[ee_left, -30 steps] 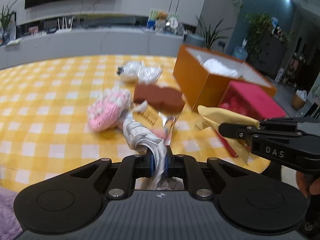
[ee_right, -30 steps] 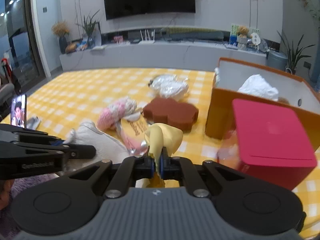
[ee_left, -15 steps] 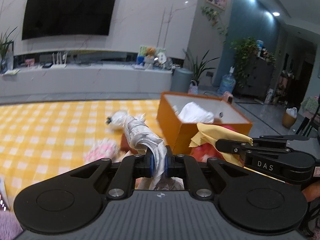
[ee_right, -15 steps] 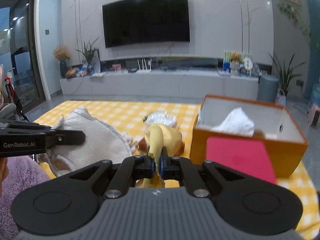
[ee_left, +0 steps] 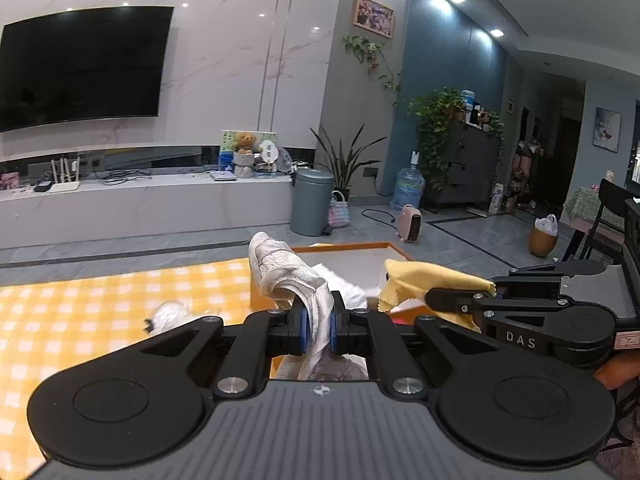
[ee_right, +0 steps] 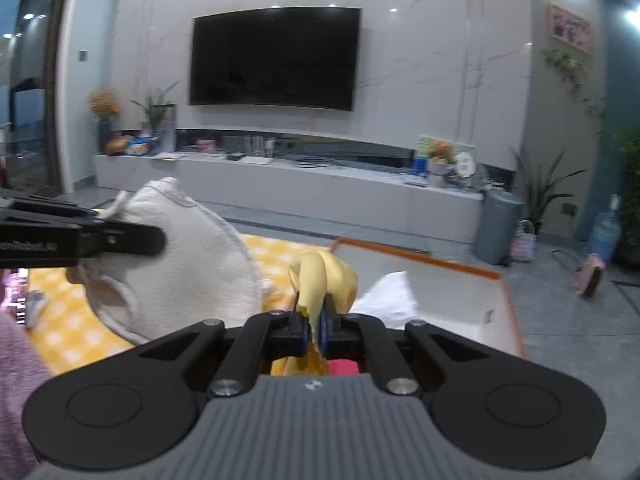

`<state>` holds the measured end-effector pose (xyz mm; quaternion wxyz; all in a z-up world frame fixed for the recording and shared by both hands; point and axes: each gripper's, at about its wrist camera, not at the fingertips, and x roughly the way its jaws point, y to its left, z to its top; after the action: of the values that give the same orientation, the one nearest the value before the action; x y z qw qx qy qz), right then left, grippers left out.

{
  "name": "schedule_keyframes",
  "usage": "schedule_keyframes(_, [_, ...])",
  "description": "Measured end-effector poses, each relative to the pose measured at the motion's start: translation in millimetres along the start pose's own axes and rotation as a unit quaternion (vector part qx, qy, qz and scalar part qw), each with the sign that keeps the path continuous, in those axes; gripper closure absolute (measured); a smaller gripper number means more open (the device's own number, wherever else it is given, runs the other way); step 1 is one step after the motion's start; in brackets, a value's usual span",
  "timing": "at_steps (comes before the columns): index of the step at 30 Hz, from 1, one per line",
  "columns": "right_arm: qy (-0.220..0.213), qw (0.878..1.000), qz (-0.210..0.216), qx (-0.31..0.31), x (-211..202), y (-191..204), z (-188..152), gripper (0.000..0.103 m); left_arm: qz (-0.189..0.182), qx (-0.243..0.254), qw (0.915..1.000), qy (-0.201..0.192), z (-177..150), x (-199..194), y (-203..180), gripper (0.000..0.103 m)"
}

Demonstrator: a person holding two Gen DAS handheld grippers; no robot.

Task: Organize soft objects
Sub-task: 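Carry the yellow cloth and white cloth in both tools over the orange box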

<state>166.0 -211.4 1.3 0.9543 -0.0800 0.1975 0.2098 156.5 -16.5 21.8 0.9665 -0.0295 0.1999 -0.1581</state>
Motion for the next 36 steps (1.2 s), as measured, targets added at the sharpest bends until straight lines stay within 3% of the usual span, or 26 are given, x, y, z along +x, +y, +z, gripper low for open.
schedule_keyframes(9, [-0.001,0.999,-0.044,0.012,34.3,-49.3,20.3,0.099,-0.012,-0.001,0.9999,-0.002,22.1,55.9,-2.9,0.092])
schedule_keyframes(14, [0.014,0.999,-0.041,0.013,62.1,-72.7,28.1,0.099,-0.019,-0.001,0.9998,-0.007,29.1,82.2,-6.0,0.092])
schedule_keyframes(23, [0.075,0.996,-0.046,0.006,127.8,-102.8,30.8,0.099,-0.021,0.004,0.9998,0.007,34.4,137.4,-6.8,0.092])
schedule_keyframes(36, [0.177,0.982,-0.061,-0.001,209.3,-129.4,4.5,0.098,-0.014,0.027,0.9968,0.074,10.7,206.4,-8.2,0.092])
